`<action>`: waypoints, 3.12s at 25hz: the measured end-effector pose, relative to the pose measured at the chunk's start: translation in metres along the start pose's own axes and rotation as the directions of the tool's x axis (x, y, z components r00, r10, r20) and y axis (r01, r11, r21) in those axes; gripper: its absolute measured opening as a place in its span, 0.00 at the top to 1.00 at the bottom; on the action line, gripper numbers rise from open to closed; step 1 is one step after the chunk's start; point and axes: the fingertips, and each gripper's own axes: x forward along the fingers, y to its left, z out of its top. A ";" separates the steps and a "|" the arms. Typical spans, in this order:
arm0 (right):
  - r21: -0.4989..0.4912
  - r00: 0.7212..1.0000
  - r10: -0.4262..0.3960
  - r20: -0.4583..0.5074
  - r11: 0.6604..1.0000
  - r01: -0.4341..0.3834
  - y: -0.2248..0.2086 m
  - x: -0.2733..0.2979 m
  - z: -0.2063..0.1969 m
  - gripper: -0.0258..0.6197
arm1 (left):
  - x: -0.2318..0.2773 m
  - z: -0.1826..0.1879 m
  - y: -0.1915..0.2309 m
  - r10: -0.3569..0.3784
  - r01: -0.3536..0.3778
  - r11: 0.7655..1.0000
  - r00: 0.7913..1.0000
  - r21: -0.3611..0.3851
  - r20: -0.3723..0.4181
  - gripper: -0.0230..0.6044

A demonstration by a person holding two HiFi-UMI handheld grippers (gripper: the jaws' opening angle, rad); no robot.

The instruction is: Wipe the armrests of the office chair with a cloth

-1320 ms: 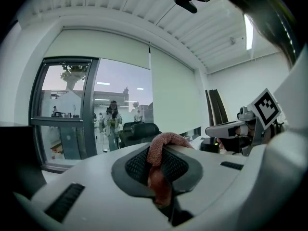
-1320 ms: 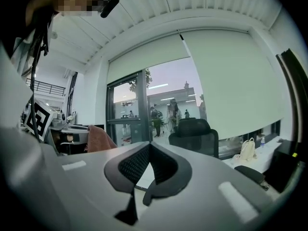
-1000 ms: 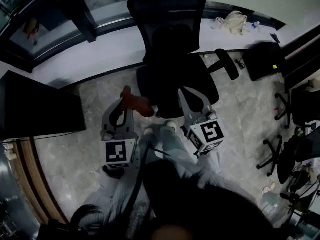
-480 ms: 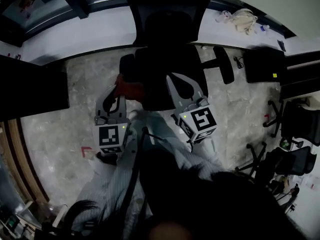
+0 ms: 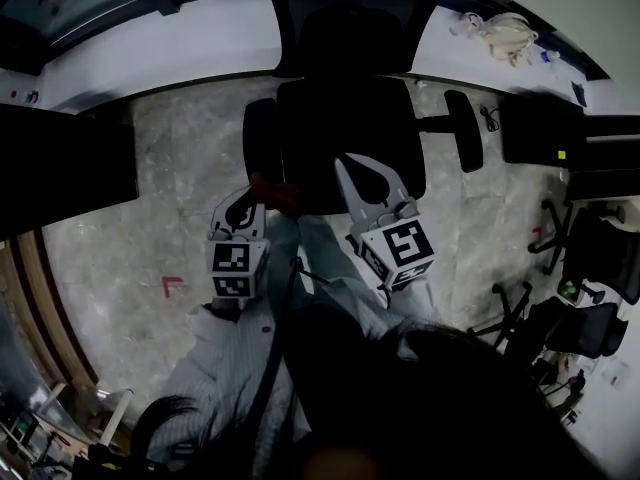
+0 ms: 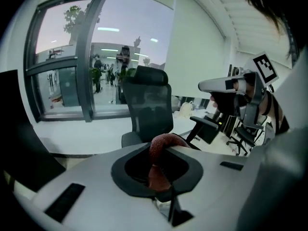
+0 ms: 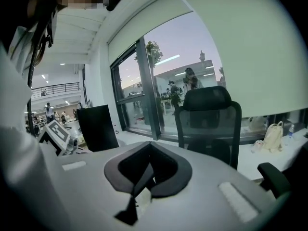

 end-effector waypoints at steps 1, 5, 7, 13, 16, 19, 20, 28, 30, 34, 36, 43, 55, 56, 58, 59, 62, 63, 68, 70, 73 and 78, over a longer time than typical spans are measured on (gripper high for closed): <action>0.006 1.000 0.004 -0.013 1.000 -0.004 0.000 0.003 -0.006 0.96 | 0.011 -0.011 0.004 0.000 0.000 1.000 1.000 -0.006 -0.025 0.92; 0.033 0.998 0.019 -0.065 0.999 -0.017 0.000 0.020 -0.030 0.96 | 0.070 -0.037 0.031 0.000 -0.001 1.000 0.997 -0.004 -0.081 0.92; 0.037 0.996 0.029 -0.086 0.999 -0.026 -0.002 0.027 -0.039 0.96 | 0.097 -0.040 0.047 0.014 -0.014 1.000 0.994 0.006 -0.112 0.92; 0.070 0.994 0.001 -0.113 0.997 0.007 -0.020 0.031 -0.052 0.96 | 0.165 -0.020 0.092 0.036 -0.014 0.992 0.985 0.128 -0.166 0.92; 0.093 0.991 -0.020 -0.135 0.995 0.033 -0.027 0.032 -0.061 0.96 | 0.193 -0.002 0.115 0.072 -0.047 0.987 0.984 0.153 -0.165 0.92; 0.095 0.991 -0.025 -0.131 0.995 0.038 -0.030 0.031 -0.060 0.96 | 0.214 0.011 0.135 0.106 -0.074 0.983 0.977 0.169 -0.186 0.92; 0.094 0.992 -0.027 -0.125 0.995 0.039 -0.032 0.030 -0.059 0.96 | 0.219 0.016 0.137 0.112 -0.074 0.978 0.976 0.194 -0.189 0.92; 0.104 0.996 -0.002 -0.087 0.995 0.012 -0.021 0.015 -0.049 0.96 | 0.169 -0.012 0.111 0.104 -0.059 0.983 0.960 0.177 -0.260 0.92; 0.101 0.998 0.008 -0.066 0.995 -0.002 -0.017 0.014 -0.039 0.96 | 0.142 -0.028 0.093 0.078 -0.034 0.985 0.962 0.169 -0.260 0.92; 0.087 0.999 0.032 -0.036 0.996 -0.029 -0.010 0.013 -0.020 0.96 | 0.093 -0.058 0.053 0.010 0.016 0.995 0.965 0.097 -0.263 0.92; 0.079 0.999 0.043 -0.027 0.996 -0.041 -0.007 0.015 -0.015 0.96 | 0.077 -0.073 0.036 -0.024 0.040 0.998 0.961 0.053 -0.276 0.92; 0.081 0.996 0.072 -0.046 0.994 -0.069 0.008 0.023 -0.021 0.96 | 0.069 -0.087 0.034 -0.038 0.037 0.999 0.960 -0.010 -0.276 0.92; 0.129 0.994 0.015 -0.106 0.992 -0.002 -0.018 0.028 -0.060 0.96 | 0.186 -0.010 0.104 0.022 0.008 0.996 0.947 0.092 -0.319 0.92; 0.139 0.994 0.006 -0.106 0.990 0.009 -0.022 0.024 -0.061 0.96 | 0.186 -0.008 0.104 0.022 0.007 0.996 0.944 0.086 -0.329 0.92; 0.153 0.994 -0.009 -0.105 0.988 0.025 -0.028 0.016 -0.063 0.96 | 0.182 -0.012 0.097 0.012 0.007 0.998 0.941 0.057 -0.338 0.92; 0.155 0.995 -0.013 -0.103 0.988 0.029 -0.030 0.013 -0.063 0.96 | 0.177 -0.017 0.091 0.000 0.014 0.999 0.940 0.039 -0.340 0.92; 0.144 0.996 -0.016 -0.086 0.989 0.029 -0.030 0.008 -0.056 0.96 | 0.152 -0.036 0.069 -0.051 0.060 0.998 0.930 0.014 -0.364 0.92; 0.142 0.997 -0.015 -0.079 0.989 0.026 -0.030 0.007 -0.051 0.96 | 0.141 -0.043 0.061 -0.068 0.080 0.997 0.924 0.016 -0.376 0.92; 0.125 0.999 0.005 -0.039 0.992 0.000 -0.023 0.008 -0.030 0.96 | 0.089 -0.080 0.015 -0.157 0.188 0.982 0.894 0.032 -0.419 0.92; 0.120 0.999 0.019 -0.033 0.993 -0.015 -0.017 0.011 -0.025 0.96 | 0.071 -0.090 0.003 -0.176 0.207 0.978 0.886 0.027 -0.430 0.92; 0.119 0.999 0.036 -0.026 0.992 -0.032 -0.009 0.015 -0.023 0.96 | 0.052 -0.106 -0.012 -0.223 0.249 0.969 0.855 -0.007 -0.468 0.92; 0.124 0.998 0.041 -0.044 0.992 -0.035 -0.004 0.021 -0.027 0.96 | 0.052 -0.106 -0.004 -0.236 0.238 0.970 0.871 -0.049 -0.430 0.92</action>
